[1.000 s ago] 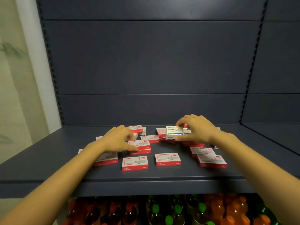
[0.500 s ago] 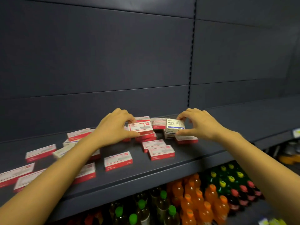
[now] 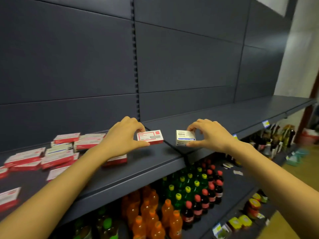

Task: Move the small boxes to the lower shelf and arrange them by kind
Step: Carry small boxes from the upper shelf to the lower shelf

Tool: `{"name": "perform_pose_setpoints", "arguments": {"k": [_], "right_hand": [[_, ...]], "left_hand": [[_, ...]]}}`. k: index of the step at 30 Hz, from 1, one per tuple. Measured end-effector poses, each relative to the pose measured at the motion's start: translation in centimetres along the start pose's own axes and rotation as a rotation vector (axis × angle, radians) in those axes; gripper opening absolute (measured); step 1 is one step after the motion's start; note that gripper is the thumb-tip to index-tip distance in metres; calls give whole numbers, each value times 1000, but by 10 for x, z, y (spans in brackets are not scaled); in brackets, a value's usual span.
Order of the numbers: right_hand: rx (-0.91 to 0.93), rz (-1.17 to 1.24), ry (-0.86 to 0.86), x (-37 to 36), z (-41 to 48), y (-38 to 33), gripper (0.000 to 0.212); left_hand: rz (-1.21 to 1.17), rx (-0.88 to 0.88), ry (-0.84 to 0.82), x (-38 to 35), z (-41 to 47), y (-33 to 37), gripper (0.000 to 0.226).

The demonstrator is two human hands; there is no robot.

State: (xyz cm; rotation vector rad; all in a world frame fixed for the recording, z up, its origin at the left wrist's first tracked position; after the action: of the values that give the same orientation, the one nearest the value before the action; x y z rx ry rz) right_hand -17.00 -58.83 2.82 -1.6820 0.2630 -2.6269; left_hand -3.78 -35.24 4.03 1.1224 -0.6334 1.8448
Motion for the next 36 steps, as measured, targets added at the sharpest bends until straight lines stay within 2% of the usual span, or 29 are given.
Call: {"name": "perform_pose_setpoints", "arguments": {"k": [8,16,25,29,33,36], "right_hand": [[-42,1,-4,21,-19,112,44],[-52,94,-12,15,3,180,42],[101,-16,-120,-10,69,234,42],[153,24,-162,-34,85,253,43],[182,132,-152,-33,86,282,56],[199,83,-157,-15,92,314,47]], "left_hand": [[-56,25,13,-40,57,68,39],[8,62,-6,-62,114,104,43],[78,111,-14,-99,185,114,45],[63,145,2,-113,220,121,44],[30,167,19,-130,249,133,41],[34,173,-24,-142,268,145,41]]}}
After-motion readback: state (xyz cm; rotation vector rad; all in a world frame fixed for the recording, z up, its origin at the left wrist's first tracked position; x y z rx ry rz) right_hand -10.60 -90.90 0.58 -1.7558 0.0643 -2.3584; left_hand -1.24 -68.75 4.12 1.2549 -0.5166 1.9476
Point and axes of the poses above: each hand's wrist, its own z-axis towards the middle knuckle, its own x-axis out of the back of the hand, y = z × x, the point moved 1 cm from there along z, towards the middle knuckle, and after that the axes turned 5 degrees about z, right-handed, at the moved point
